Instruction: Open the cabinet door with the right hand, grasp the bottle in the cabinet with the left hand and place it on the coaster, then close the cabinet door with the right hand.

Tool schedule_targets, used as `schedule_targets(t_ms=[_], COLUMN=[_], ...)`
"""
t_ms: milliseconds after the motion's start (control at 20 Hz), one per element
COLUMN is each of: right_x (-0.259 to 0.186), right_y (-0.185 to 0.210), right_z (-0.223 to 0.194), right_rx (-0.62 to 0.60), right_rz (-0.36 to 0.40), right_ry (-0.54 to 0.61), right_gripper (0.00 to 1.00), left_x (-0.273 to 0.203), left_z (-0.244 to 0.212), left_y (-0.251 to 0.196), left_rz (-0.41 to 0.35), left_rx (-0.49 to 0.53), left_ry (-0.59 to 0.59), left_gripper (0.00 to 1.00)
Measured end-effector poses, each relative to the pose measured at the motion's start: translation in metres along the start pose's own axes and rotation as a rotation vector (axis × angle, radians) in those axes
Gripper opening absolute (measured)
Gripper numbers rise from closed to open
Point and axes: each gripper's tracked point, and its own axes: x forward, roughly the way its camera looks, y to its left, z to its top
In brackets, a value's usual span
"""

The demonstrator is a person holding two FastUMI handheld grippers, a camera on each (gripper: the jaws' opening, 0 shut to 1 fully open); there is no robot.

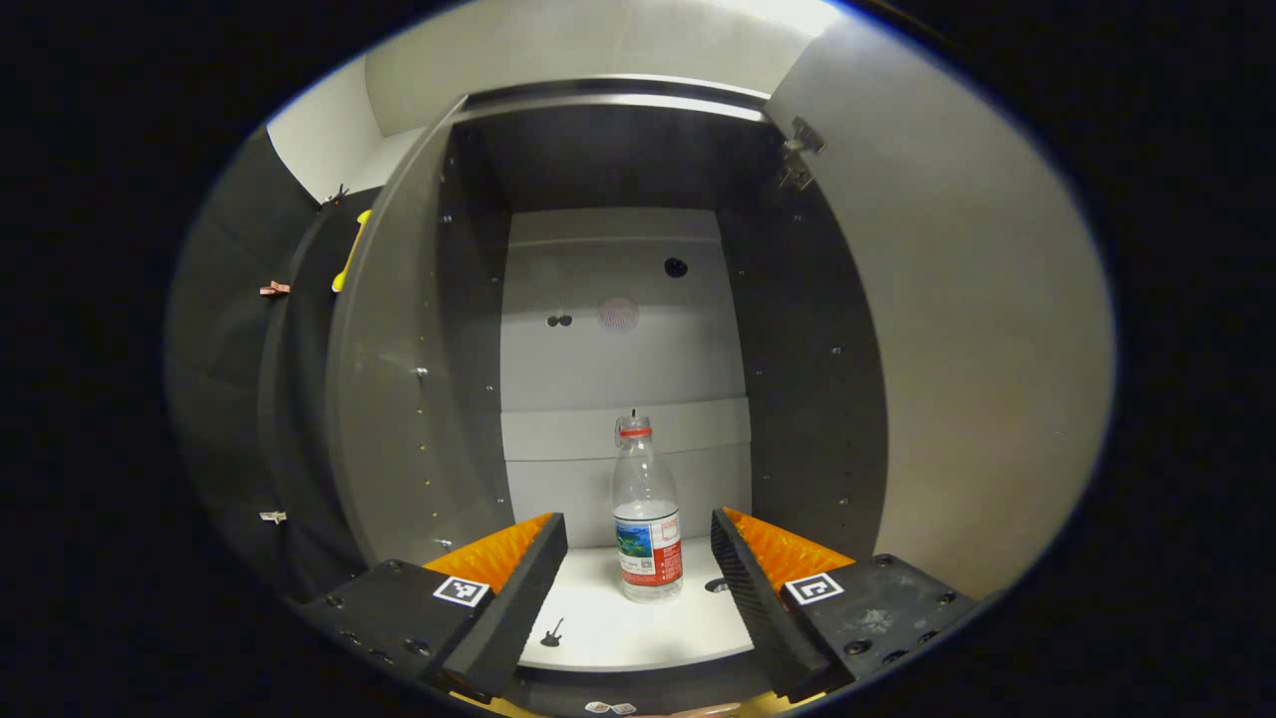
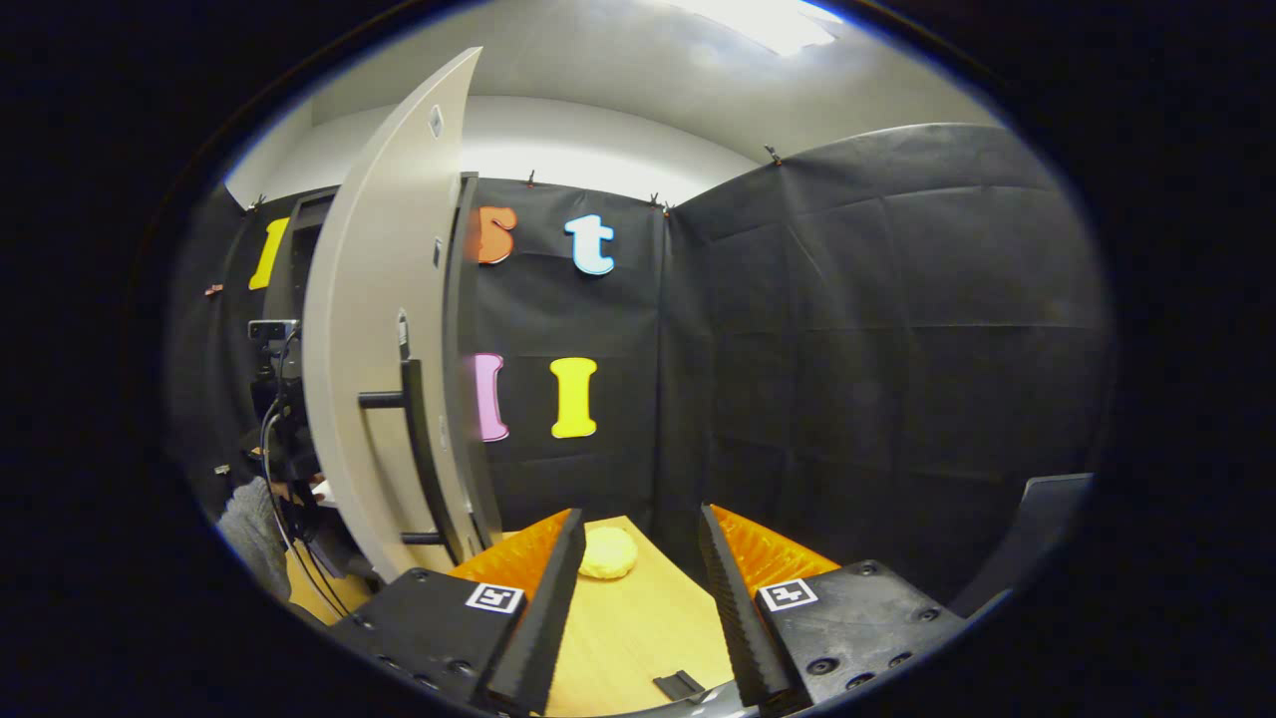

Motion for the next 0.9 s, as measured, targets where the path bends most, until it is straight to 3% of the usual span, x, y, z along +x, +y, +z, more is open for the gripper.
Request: schedule_targets(t_ms=[100, 150, 200, 250, 500, 700, 900], right_x=[0.013, 0.020, 0.025, 0.030, 0.053, 0.060, 0.070], right_y=[-0.019, -0.024, -0.024, -0.024, -0.031, -0.031, -0.030], right_z=[0.000, 0.000, 0.002, 0.002, -0.001, -0.004, -0.006], right_rx=[-0.015, -0.016, -0.009, 0.004, 0.034, 0.025, 0.020], right_rz=[-0.083, -0.108, -0.118, -0.116, -0.156, -0.171, -0.187], right_ry=[-0.019, -0.028, -0.028, -0.022, -0.008, 0.001, 0.011], right_gripper=[0.84, 0.99, 0.94, 0.98, 0.97, 0.98, 0.98], left_x=[0.024, 0.036, 0.046, 0.056, 0.091, 0.108, 0.124], left_z=[-0.008, -0.012, -0.017, -0.022, -0.044, -0.053, -0.058], left_y=[-0.001, -0.001, 0.000, -0.001, -0.012, 0.001, 0.002], left_rz=[-0.001, 0.000, 0.001, -0.003, -0.023, 0.002, -0.027], left_rx=[-0.002, -0.001, -0.001, -0.002, 0.028, 0.024, 0.083], left_ry=[0.017, 0.024, 0.030, 0.040, 0.070, 0.077, 0.080], left_gripper=[0.92, 0.92, 0.92, 0.92, 0.92, 0.91, 0.92])
